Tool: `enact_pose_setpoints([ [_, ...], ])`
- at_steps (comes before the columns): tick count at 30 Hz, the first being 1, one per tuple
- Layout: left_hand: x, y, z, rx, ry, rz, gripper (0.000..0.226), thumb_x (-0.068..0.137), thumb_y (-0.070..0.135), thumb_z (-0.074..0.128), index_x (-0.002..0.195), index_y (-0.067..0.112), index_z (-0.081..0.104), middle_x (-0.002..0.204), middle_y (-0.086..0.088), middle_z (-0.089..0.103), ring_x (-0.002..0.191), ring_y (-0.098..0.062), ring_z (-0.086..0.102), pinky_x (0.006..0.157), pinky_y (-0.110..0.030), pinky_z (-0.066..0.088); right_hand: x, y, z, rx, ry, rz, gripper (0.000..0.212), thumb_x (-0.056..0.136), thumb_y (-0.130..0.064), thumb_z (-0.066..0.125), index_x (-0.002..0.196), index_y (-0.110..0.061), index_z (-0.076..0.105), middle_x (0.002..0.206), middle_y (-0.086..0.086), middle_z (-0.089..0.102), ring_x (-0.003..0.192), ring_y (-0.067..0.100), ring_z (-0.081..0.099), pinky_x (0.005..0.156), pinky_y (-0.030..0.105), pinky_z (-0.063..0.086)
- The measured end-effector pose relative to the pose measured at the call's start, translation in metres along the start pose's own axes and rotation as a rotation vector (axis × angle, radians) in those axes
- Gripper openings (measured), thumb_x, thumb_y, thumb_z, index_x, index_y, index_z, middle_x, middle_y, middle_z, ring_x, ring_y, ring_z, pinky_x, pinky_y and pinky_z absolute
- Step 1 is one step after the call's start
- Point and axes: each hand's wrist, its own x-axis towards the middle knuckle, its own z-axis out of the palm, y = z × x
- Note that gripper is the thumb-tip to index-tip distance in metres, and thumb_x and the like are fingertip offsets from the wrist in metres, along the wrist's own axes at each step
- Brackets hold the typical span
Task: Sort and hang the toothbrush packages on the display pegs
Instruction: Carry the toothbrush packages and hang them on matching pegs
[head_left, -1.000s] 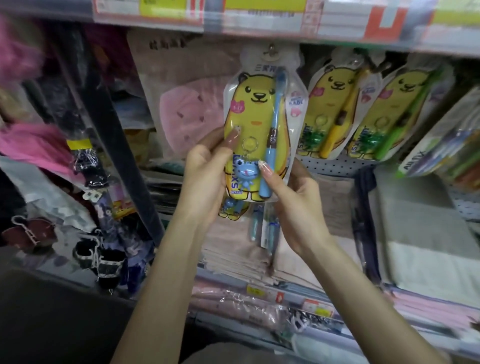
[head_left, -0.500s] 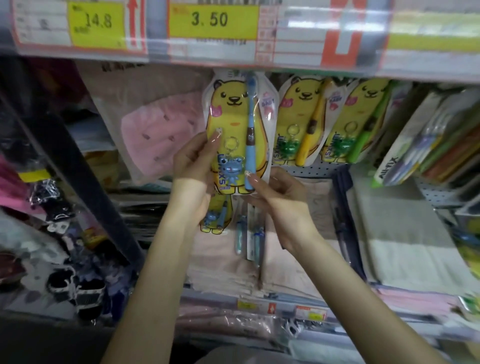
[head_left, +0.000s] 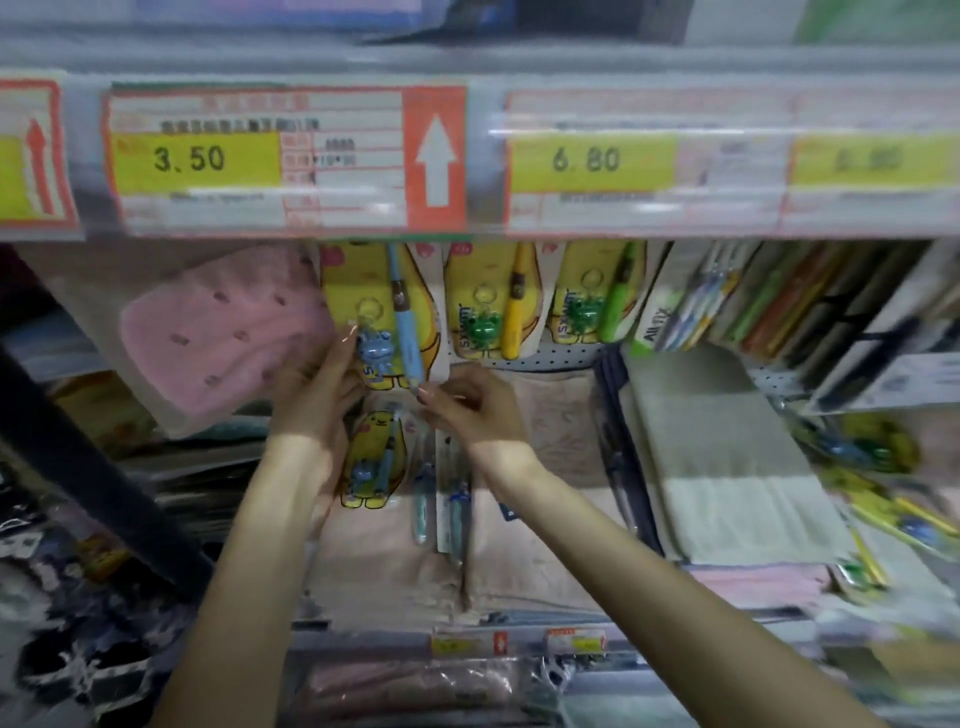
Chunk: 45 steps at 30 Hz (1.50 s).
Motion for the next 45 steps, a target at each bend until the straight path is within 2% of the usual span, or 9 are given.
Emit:
enact_pose_setpoints([
  [2, -0.006, -0.017, -0.002, -0.014, 0.008, -0.073, 0.015, 0.095, 0.028, 0.051, 0.093, 0.017, 0.062, 0.075, 0.007, 0.072, 0.068, -0.004, 0.070, 0.067, -0.020, 0.056, -0.007, 0.008, -0.011, 0.009, 0.004, 0.033, 0.012, 0.083, -0.005, 0.073, 0.087, -0.009, 0.063, 0.091, 0.011, 0.067, 0.090, 0.022, 0.064, 0.079, 0.038, 0.058],
  [6, -0.028, -0.046, 0.017, -0.009, -0.057, -0.299, 0.037, 0.096, 0.049, 0.041, 0.107, 0.018, 0.059, 0.084, 0.009, 0.075, 0.072, -0.004, 0.071, 0.083, -0.029, 0.049, -0.019, 0.017, -0.047, 0.075, 0.047, 0.029, 0.027, 0.081, 0.008, 0.069, 0.106, 0.014, 0.061, 0.105, 0.028, 0.067, 0.082, 0.013, 0.063, 0.087, 0.038, 0.056],
  [10, -0.056, -0.061, 0.059, -0.016, -0.044, -0.487, 0.050, 0.089, 0.056, 0.046, 0.115, 0.015, 0.057, 0.088, 0.003, 0.076, 0.081, -0.010, 0.070, 0.087, -0.029, 0.052, -0.031, 0.025, -0.098, 0.005, 0.014, -0.029, 0.019, 0.081, 0.013, 0.066, 0.099, 0.017, 0.063, 0.087, 0.008, 0.062, 0.067, -0.011, 0.059, 0.073, 0.012, 0.050],
  [13, -0.079, -0.066, 0.097, -0.037, -0.012, -0.484, 0.038, 0.093, 0.048, 0.047, 0.113, 0.017, 0.058, 0.110, -0.003, 0.071, 0.102, -0.017, 0.065, 0.096, -0.033, 0.048, -0.042, 0.019, -0.141, -0.007, -0.030, -0.050, 0.014, 0.083, 0.008, 0.067, 0.097, 0.011, 0.065, 0.091, 0.008, 0.062, 0.072, -0.006, 0.060, 0.076, 0.016, 0.050],
  [16, -0.107, -0.076, 0.144, -0.017, 0.009, -0.423, 0.022, 0.100, 0.034, 0.043, 0.095, 0.018, 0.059, 0.077, 0.007, 0.075, 0.075, -0.007, 0.071, 0.083, -0.031, 0.050, -0.057, 0.009, -0.193, 0.002, -0.085, -0.036, 0.010, 0.085, -0.002, 0.070, 0.089, -0.011, 0.067, 0.093, 0.008, 0.065, 0.084, 0.012, 0.063, 0.084, 0.030, 0.052],
  [21, -0.165, -0.119, 0.227, -0.037, -0.036, -0.439, 0.025, 0.101, 0.030, 0.040, 0.095, 0.016, 0.060, 0.087, 0.005, 0.075, 0.073, -0.007, 0.072, 0.067, -0.020, 0.058, -0.094, 0.008, -0.307, 0.041, -0.083, 0.064, 0.012, 0.089, -0.002, 0.065, 0.090, -0.014, 0.069, 0.097, 0.012, 0.068, 0.090, 0.020, 0.062, 0.089, 0.037, 0.051],
  [28, -0.236, -0.139, 0.329, -0.038, -0.084, -0.438, 0.023, 0.092, 0.033, 0.055, 0.096, 0.012, 0.063, 0.097, -0.005, 0.075, 0.091, -0.019, 0.072, 0.080, -0.032, 0.053, -0.139, 0.010, -0.446, 0.049, 0.085, 0.202, 0.009, 0.088, -0.003, 0.066, 0.095, -0.008, 0.069, 0.093, 0.006, 0.072, 0.088, 0.020, 0.066, 0.080, 0.029, 0.056],
  [33, -0.264, -0.154, 0.361, 0.059, -0.212, -0.469, 0.034, 0.095, 0.032, 0.051, 0.111, 0.006, 0.065, 0.105, -0.006, 0.074, 0.097, -0.020, 0.071, 0.085, -0.032, 0.056, -0.147, 0.019, -0.494, 0.105, 0.200, 0.230, 0.009, 0.087, -0.005, 0.068, 0.094, -0.010, 0.071, 0.106, 0.019, 0.071, 0.102, 0.033, 0.067, 0.090, 0.044, 0.055],
  [45, -0.273, -0.199, 0.386, 0.226, -0.375, -0.534, 0.033, 0.094, 0.037, 0.054, 0.120, 0.019, 0.063, 0.121, 0.004, 0.066, 0.109, -0.009, 0.061, 0.083, -0.021, 0.048, -0.150, 0.055, -0.531, 0.153, 0.365, 0.341, 0.023, 0.085, -0.010, 0.071, 0.107, -0.007, 0.066, 0.109, 0.013, 0.071, 0.106, 0.026, 0.067, 0.093, 0.039, 0.054],
])
